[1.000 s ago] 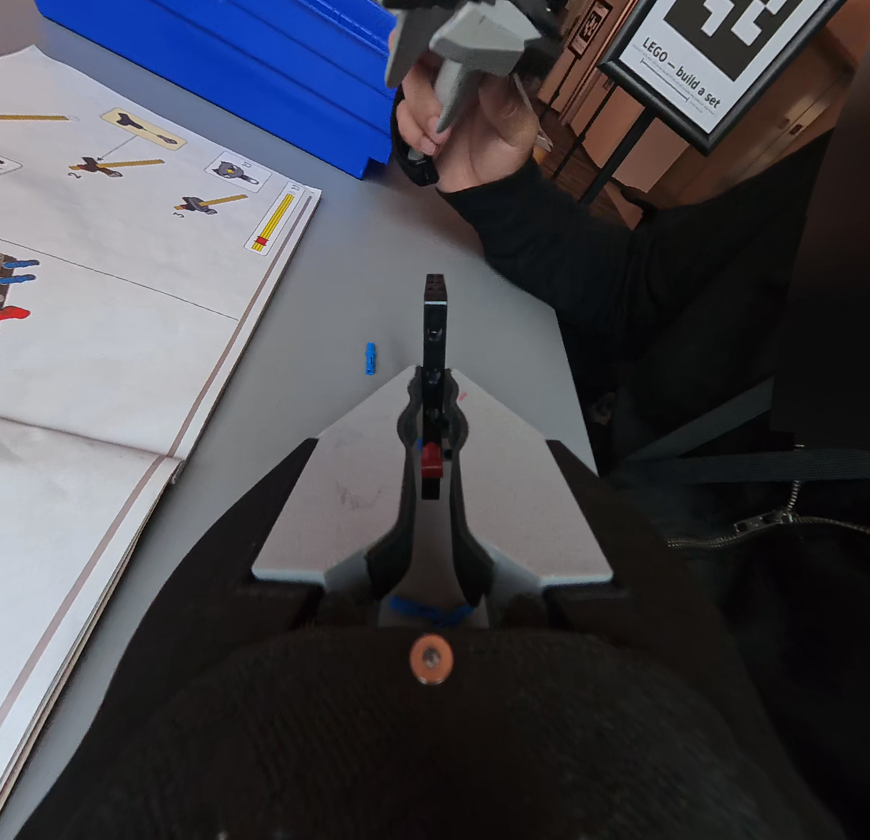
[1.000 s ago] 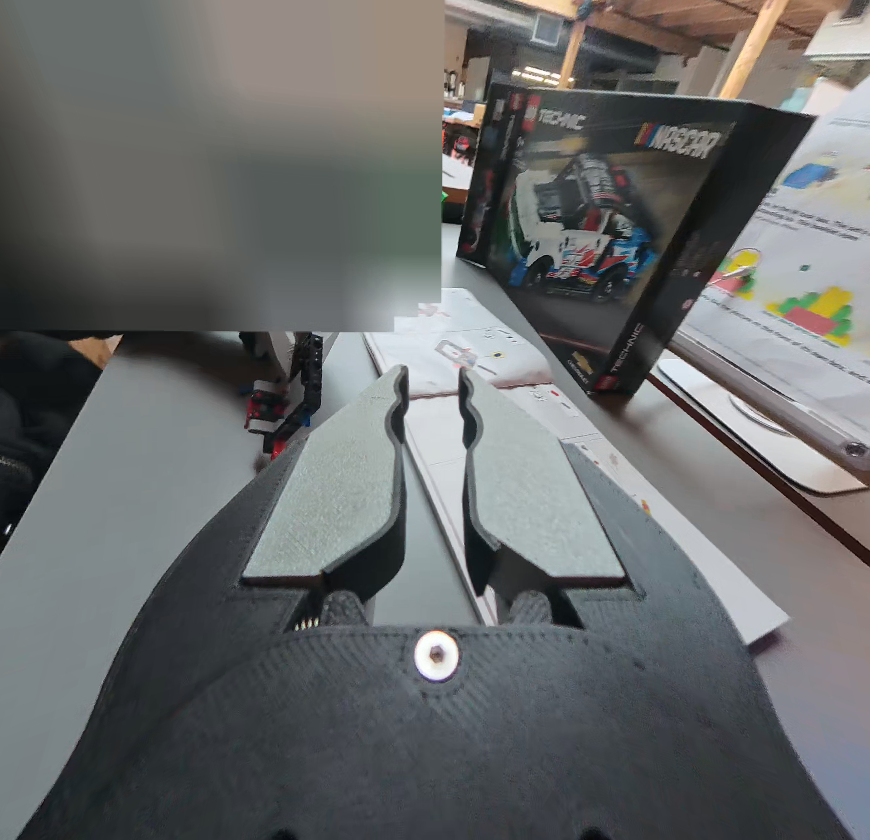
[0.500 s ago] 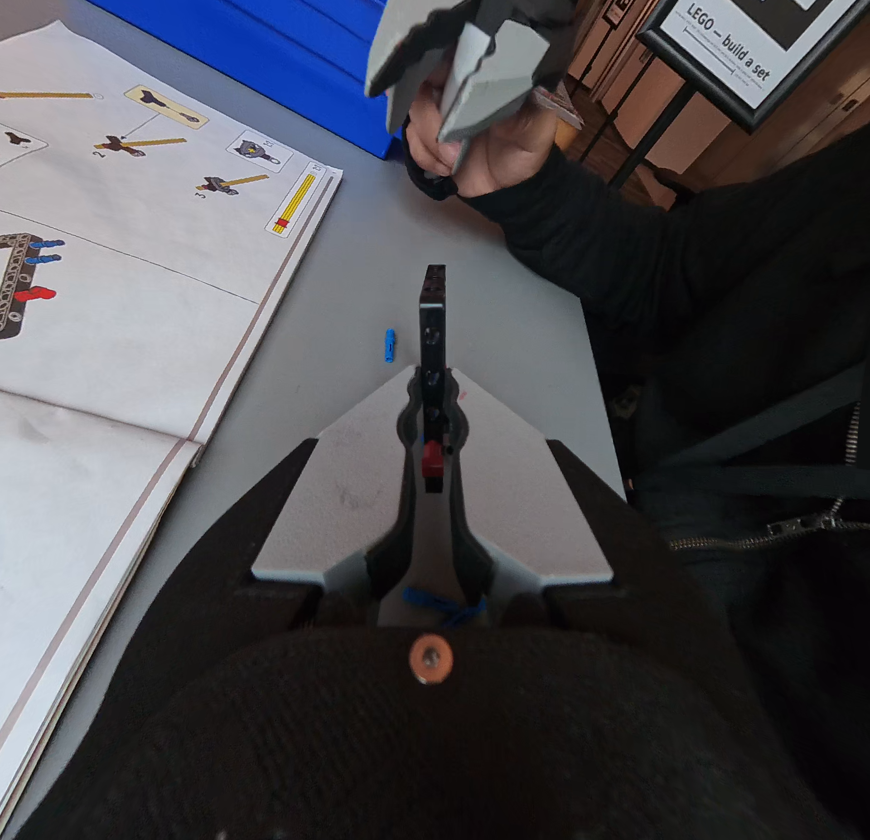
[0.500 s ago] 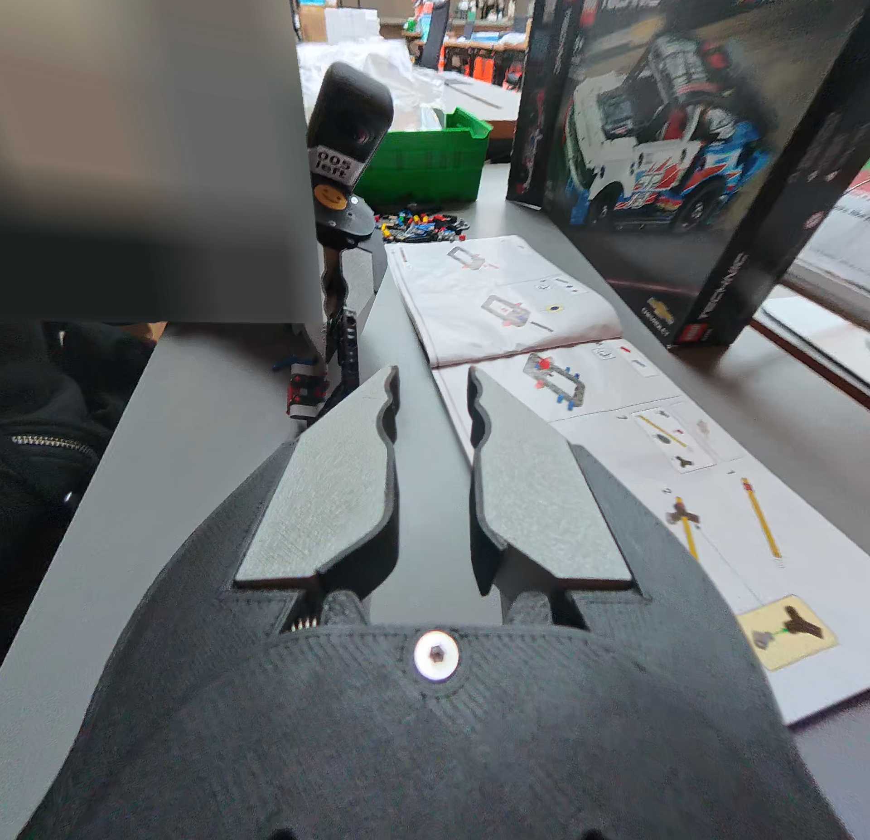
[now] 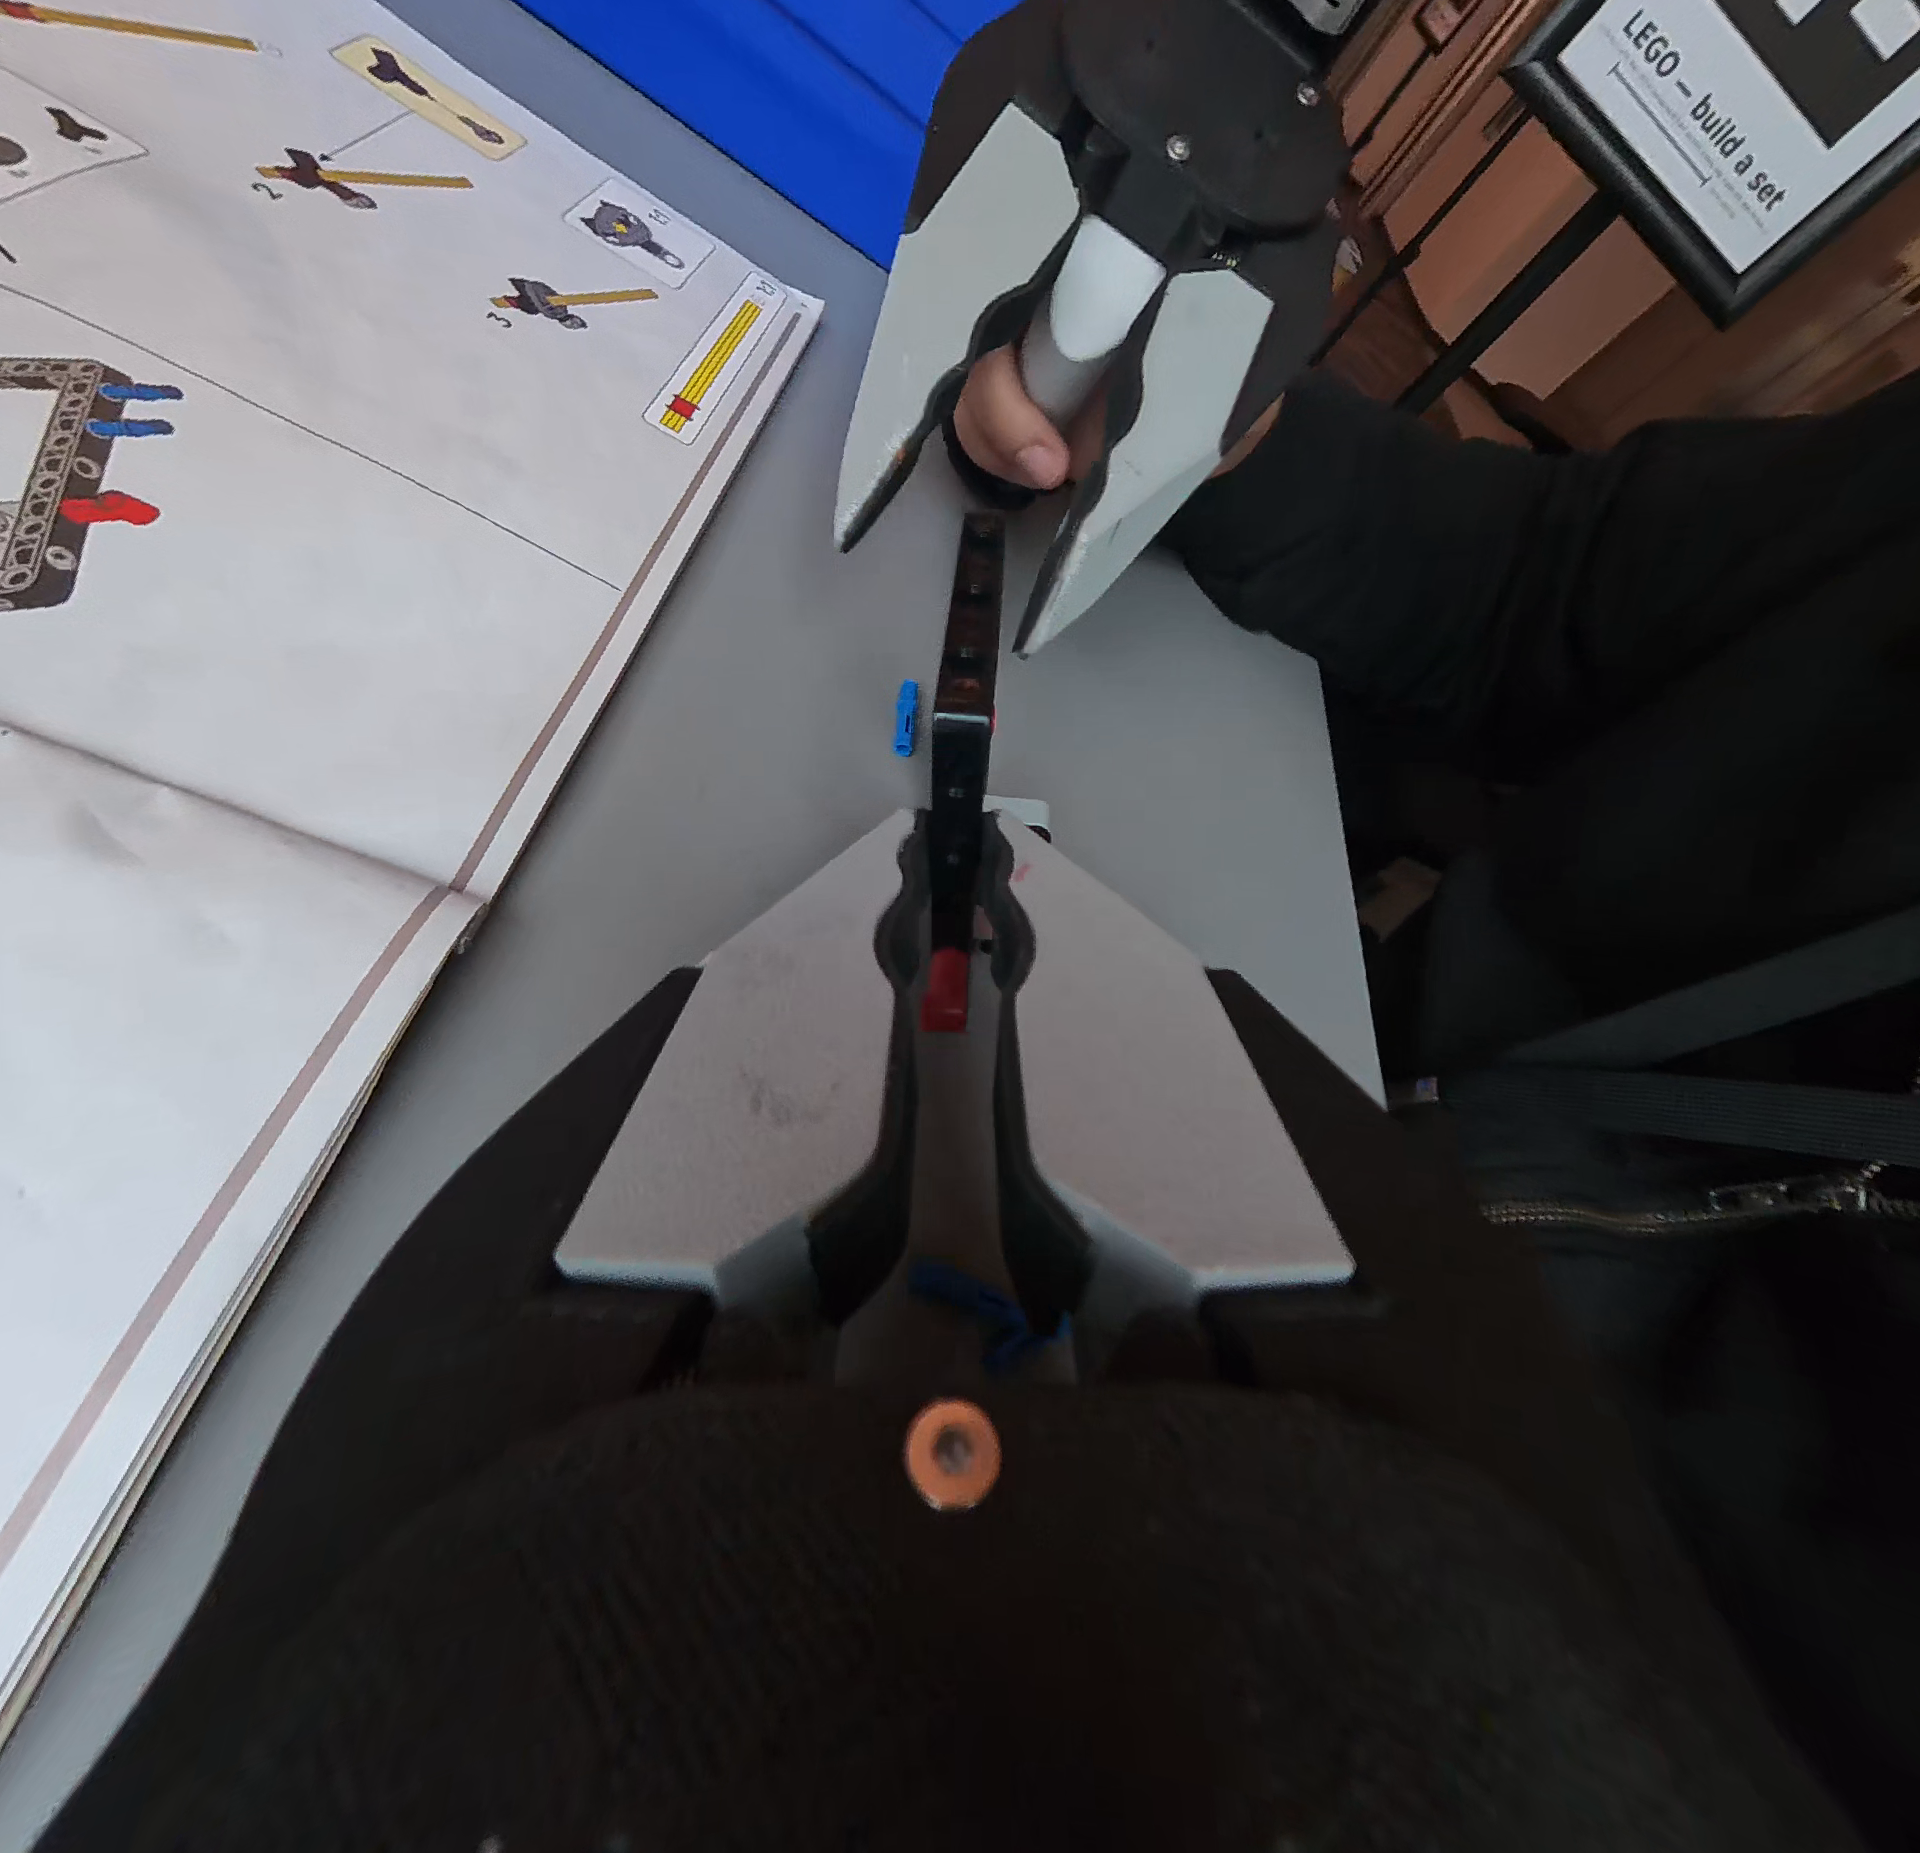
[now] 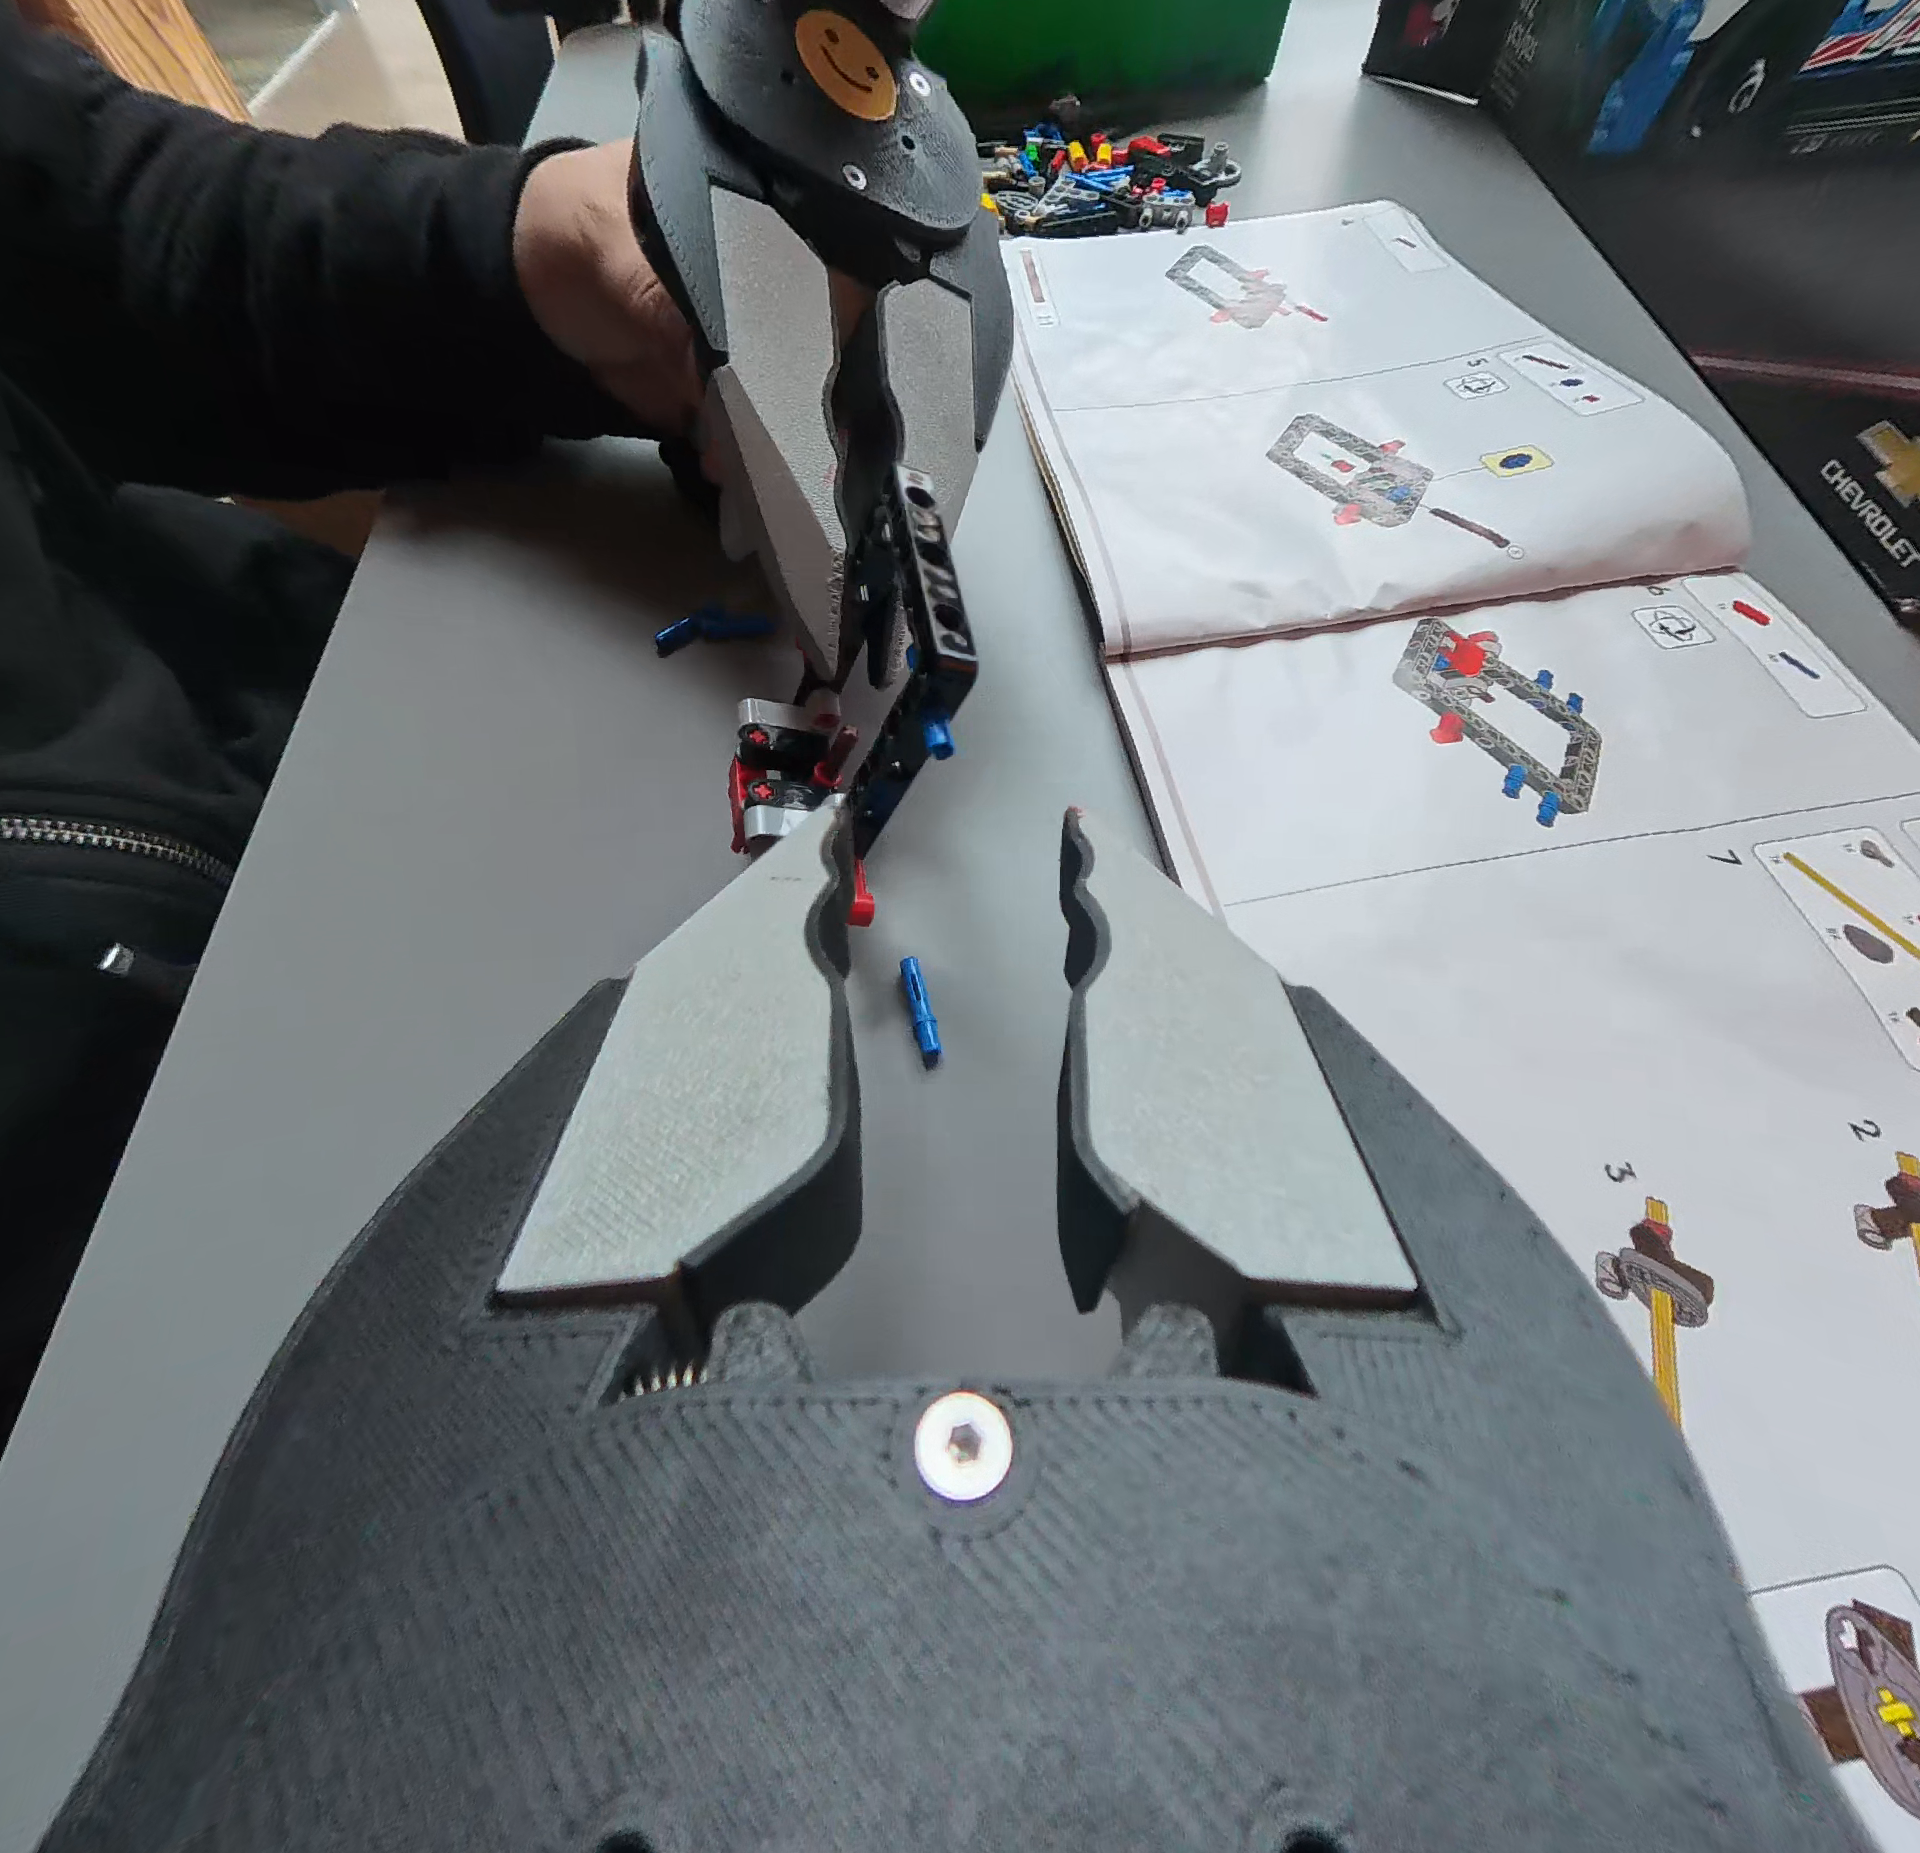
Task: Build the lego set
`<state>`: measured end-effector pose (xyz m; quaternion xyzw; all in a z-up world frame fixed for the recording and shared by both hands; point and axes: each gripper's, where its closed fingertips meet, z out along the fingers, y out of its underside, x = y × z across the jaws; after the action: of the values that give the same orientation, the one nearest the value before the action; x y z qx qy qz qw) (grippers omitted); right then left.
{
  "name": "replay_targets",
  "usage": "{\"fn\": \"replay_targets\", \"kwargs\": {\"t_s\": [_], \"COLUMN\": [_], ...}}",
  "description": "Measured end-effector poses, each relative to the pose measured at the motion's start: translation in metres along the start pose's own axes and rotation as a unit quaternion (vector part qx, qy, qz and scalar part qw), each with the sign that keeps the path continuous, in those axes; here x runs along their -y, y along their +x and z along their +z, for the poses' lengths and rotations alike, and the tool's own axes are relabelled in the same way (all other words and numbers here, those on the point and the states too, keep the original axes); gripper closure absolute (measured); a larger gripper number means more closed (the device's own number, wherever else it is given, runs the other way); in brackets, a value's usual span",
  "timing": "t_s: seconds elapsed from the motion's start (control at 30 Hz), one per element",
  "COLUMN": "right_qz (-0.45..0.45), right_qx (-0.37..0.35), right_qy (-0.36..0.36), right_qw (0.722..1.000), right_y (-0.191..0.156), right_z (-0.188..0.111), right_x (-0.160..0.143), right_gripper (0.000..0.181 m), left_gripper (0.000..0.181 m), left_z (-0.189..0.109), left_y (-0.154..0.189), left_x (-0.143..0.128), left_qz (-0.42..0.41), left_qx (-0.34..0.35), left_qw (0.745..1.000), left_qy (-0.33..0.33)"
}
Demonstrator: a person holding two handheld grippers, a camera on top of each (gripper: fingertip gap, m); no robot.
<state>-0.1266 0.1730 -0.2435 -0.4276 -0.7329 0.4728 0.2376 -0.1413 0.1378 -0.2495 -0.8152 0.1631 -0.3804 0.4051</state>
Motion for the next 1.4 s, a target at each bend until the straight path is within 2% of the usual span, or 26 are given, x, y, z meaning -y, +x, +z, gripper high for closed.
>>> {"fn": "replay_targets", "kwargs": {"t_s": [0.2,0.33,0.57,1.1,1.4], "right_qz": [0.019,0.032,0.016,0.019,0.015], "right_qx": [0.029,0.058,0.05,0.055,0.058], "right_qy": [0.032,0.053,0.049,0.052,0.053], "right_qw": [0.999,0.996,0.997,0.997,0.997], "right_y": [-0.006,-0.014,-0.014,-0.017,-0.019], "right_z": [-0.004,-0.004,-0.006,-0.004,-0.004], "right_x": [0.01,0.017,0.016,0.018,0.018], "right_gripper": [0.15,0.16,0.179,0.18,0.18], "left_gripper": [0.175,0.175,0.175,0.168,0.175], "left_z": [0.002,0.002,0.003,-0.005,-0.009], "left_y": [0.002,0.003,0.005,0.013,0.017], "left_x": [0.0,0.0,0.0,0.013,0.02], "left_qz": [0.022,0.033,0.057,0.092,0.102], "left_qx": [0.006,0.007,0.012,0.008,0.005], "left_qw": [1.0,0.999,0.998,0.995,0.993], "left_qy": [-0.005,-0.007,-0.009,0.032,0.054]}}
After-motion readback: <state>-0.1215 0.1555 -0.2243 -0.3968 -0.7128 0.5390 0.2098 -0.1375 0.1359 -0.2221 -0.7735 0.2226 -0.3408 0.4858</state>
